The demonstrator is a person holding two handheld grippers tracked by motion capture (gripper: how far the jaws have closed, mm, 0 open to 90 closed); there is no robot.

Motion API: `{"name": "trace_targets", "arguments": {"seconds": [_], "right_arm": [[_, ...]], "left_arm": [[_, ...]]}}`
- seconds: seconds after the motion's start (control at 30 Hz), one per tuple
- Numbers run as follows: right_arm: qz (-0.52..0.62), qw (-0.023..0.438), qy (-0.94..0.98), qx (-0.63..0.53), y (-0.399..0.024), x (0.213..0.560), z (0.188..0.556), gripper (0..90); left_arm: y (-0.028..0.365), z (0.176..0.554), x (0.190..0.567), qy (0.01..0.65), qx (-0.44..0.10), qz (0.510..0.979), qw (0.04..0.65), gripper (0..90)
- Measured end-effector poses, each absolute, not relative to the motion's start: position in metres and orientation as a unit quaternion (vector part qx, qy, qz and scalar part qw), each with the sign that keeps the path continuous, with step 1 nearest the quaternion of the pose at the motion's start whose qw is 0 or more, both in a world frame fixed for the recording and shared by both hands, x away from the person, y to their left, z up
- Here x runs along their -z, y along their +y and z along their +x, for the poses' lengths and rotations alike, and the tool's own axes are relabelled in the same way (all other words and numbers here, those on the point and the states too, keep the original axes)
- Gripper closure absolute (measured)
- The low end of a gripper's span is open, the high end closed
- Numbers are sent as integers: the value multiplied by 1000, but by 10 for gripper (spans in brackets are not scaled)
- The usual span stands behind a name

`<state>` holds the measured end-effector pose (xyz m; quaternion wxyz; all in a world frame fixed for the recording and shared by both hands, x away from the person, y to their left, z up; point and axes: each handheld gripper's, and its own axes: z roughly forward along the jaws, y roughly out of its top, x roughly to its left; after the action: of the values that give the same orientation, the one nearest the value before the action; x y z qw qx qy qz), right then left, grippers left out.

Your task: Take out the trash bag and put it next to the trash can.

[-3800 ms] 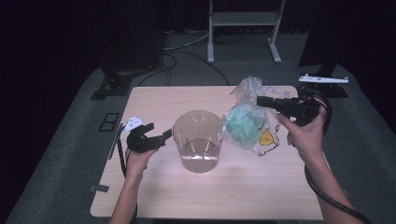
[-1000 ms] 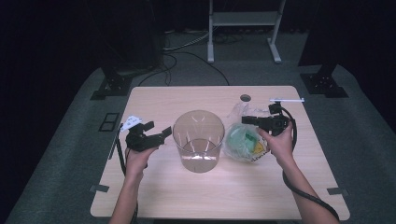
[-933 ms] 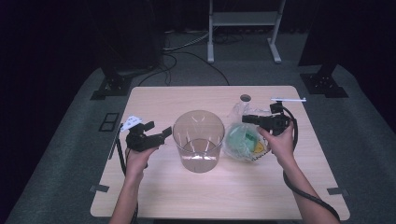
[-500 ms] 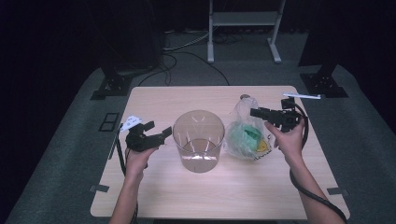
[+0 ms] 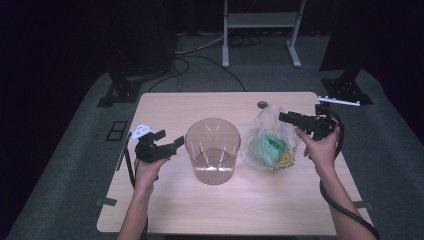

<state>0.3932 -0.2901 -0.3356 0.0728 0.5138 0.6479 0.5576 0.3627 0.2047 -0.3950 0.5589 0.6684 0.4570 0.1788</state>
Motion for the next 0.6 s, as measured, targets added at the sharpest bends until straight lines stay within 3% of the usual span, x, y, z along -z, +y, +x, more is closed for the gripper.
{"name": "trace_targets", "arguments": {"seconds": [0.6], "right_arm": [[516,64,653,-551,-299,357,380,450]], "left_arm": [[209,363,394,461,-182,663,561,100]]}}
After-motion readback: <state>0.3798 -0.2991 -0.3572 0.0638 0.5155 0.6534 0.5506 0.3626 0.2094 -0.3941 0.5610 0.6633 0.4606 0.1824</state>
